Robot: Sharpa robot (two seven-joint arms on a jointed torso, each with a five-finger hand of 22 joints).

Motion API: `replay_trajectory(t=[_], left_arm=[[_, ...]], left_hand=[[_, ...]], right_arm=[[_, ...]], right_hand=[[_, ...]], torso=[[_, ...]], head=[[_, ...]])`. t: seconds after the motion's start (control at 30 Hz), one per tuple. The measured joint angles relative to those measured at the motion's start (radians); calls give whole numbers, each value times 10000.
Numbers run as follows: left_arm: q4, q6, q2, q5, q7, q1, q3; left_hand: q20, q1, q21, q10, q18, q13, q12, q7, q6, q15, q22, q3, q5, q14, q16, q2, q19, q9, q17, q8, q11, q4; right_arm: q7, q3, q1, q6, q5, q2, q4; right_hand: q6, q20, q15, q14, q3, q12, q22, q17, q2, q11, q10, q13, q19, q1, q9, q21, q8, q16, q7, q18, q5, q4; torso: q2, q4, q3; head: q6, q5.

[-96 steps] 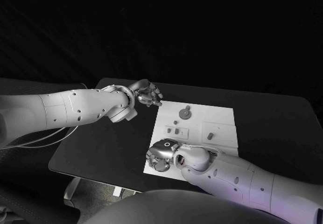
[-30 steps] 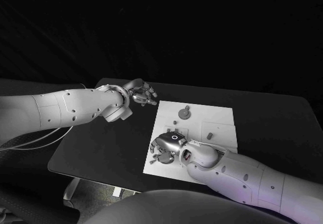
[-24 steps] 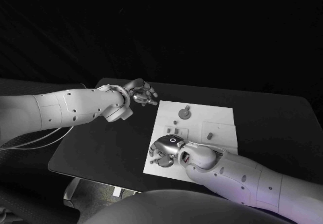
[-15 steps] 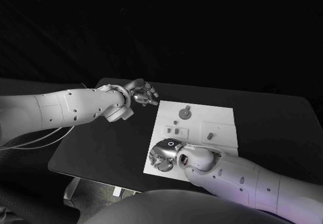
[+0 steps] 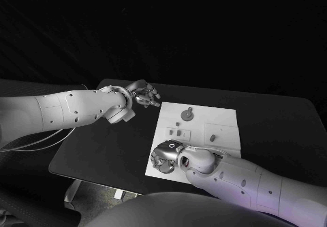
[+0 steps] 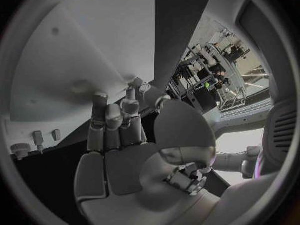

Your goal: Assemble the parts on the task board

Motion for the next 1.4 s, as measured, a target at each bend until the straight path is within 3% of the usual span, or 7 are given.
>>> replay_trajectory(t=[0.13, 0.5, 0.67, 0.97, 1.23, 1.33, 1.4], left_arm=[[0, 0, 3, 0, -2, 0, 0], [-2, -8, 4, 2, -33, 0, 0], [6, -11, 0, 2, -53, 0, 0], [8, -12, 11, -16, -92, 0, 0], [11, -26, 12, -45, -127, 0, 0], [14, -34, 12, -53, -140, 0, 0], [17, -39, 12, -58, -147, 0, 0]], left_hand=[[0, 0, 0, 0, 0, 0, 0, -1, 1, 0, 0, 0, 0, 0, 0, 0, 0, 0, 0, 0, 0, 0], [-22, 0, 0, 2, -1, 0, 0, -12, 12, 1, -2, 0, 0, 0, 0, 0, 22, 0, -9, 0, -2, 0], [-22, 0, 0, 4, 0, 0, 0, -17, 18, 1, -2, 0, 0, 0, 0, 0, 23, 0, -8, 0, -4, 0], [-21, 0, 0, 17, -1, 0, 0, -18, 19, 1, -3, 0, 0, 1, 0, 0, 22, 7, -8, 0, -17, 0], [-20, 0, 0, 18, 0, 0, 38, 11, -10, 13, -3, 0, 0, 12, 0, 0, 21, 6, -8, 0, -18, 0], [-19, -20, 0, 19, -1, 0, 38, 12, -10, 13, 4, 0, 0, 12, 0, 20, 21, 6, -7, 0, -18, 0], [-19, -40, 0, 19, -1, 0, 38, 12, -10, 13, 5, 0, 0, 12, 0, 40, 21, 6, -7, 0, -18, 0]], right_arm=[[-44, 9, 3, -7, -70, 43, -49], [-82, 21, 9, -20, -210, 95, -117], [-107, 21, 13, 3, -271, 130, -131], [-294, -18, 19, 16, -490, 237, -157], [-433, -52, 32, 40, -763, 293, -139], [-433, -50, 37, 49, -794, 289, -140], [-432, -47, 37, 41, -803, 283, -136]], right_hand=[[14, 0, 1, 0, 155, 0, 0, -1, 299, 0, 0, 0, 0, -31, -2, 0, 2, 0, 13, -2, 107, 25], [412, 0, -19, 52, 623, 0, 0, -2, 624, -56, 57, -2, 0, -238, 30, 0, 261, 0, -130, -2, 107, 64], [468, 0, -32, 79, 650, 0, 0, -2, 633, -92, 93, -20, 1, -270, 52, 0, 315, 0, -154, -3, 29, 37], [516, -7, -103, 95, 477, 0, 0, -3, 115, -126, 128, -34, 8, -467, 141, 0, 410, 0, -140, -4, 29, 13], [558, -37, -112, 106, 409, 0, 0, -12, 115, -149, 151, -46, 45, -467, 145, 0, 424, 0, -165, -4, 121, 29], [648, -36, -186, 222, 400, 0, 0, -48, 446, -262, 306, -69, 184, -660, 144, 6, 393, 35, -232, -3, 399, 152], [746, -90, -196, 339, 411, 0, -5, -66, 540, -300, 432, -80, 241, -754, 141, 42, 468, 35, -268, -3, 486, 163]], torso=[[0, 0, 1], [0, 0, 0], [-1, 0, 1], [-2, 4, 1], [-2, 0, 1], [-2, 0, 1], [-2, 1, 1]], head=[[0, 6], [0, 15], [0, 26], [0, 35], [-1, 39], [-1, 12], [-1, 7]])
